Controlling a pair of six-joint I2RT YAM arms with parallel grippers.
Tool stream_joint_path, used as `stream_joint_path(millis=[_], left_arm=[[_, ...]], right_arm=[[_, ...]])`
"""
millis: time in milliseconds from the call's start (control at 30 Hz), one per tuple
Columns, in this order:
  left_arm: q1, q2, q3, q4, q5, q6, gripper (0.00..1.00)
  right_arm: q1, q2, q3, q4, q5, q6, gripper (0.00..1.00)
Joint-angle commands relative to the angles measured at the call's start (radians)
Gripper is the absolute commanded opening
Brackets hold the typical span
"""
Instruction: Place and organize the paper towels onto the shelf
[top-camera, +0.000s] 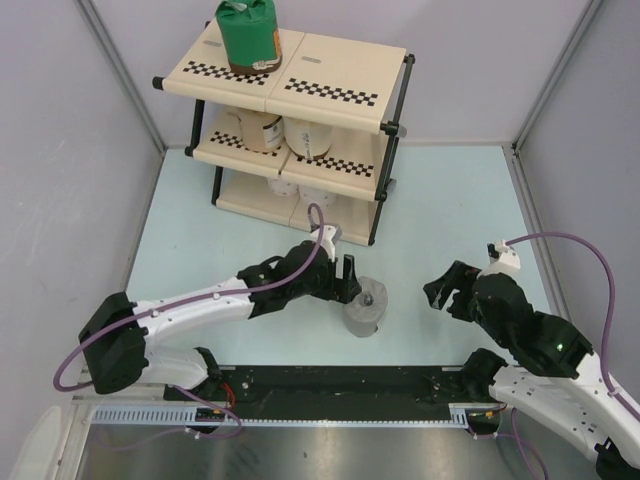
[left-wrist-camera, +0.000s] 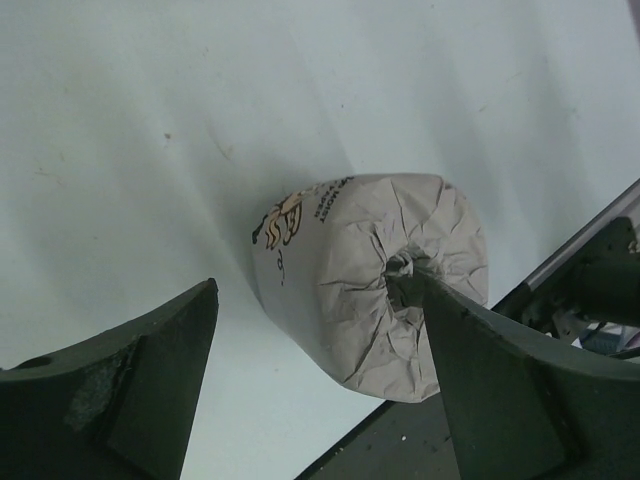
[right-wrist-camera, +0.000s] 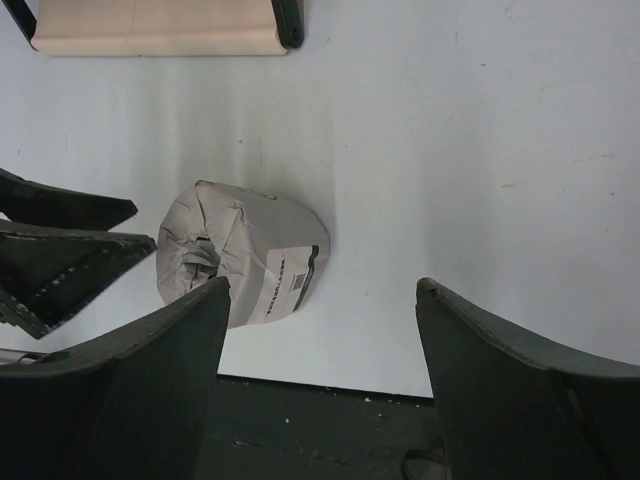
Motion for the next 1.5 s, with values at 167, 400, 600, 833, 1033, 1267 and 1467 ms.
stream_joint_path(millis=[167, 400, 600, 833, 1033, 1267, 1467], left_arm=[[-0.071, 0.074, 0.061, -0.001, -0.036, 0.026, 0.86], [-0.08, 0.146, 0.094, -0.017, -0.056, 0.028, 0.85], [-0.081, 0.193, 0.137, -0.052, -0.089, 0.036, 0.72], [-0.087, 0.217, 0.159, -0.083, -0.059, 0.057, 0.58], [-0.115, 0.234, 0.186, -0.126, -0.069, 0.078, 0.62], [-0.135, 0.242, 0.188, -0.143, -0.078, 0.082, 0.61], [-0.143, 0.259, 0.2, -0.156, -0.069, 0.088, 0.42]], right_arm=[[-0.001, 0.005, 0.038, 0.008, 0.014, 0.005, 0.8], [-0.004, 0.0, 0.038, 0.008, 0.014, 0.002, 0.81], [-0.001, -0.009, 0.036, 0.011, 0.013, 0.002, 0.81], [-0.006, -0.006, 0.038, 0.005, 0.014, 0.007, 0.81], [-0.003, -0.003, 0.038, 0.002, 0.013, 0.011, 0.81], [-0.004, -0.009, 0.033, 0.002, 0.01, 0.013, 0.81], [-0.003, -0.008, 0.032, 0.002, 0.01, 0.011, 0.81]])
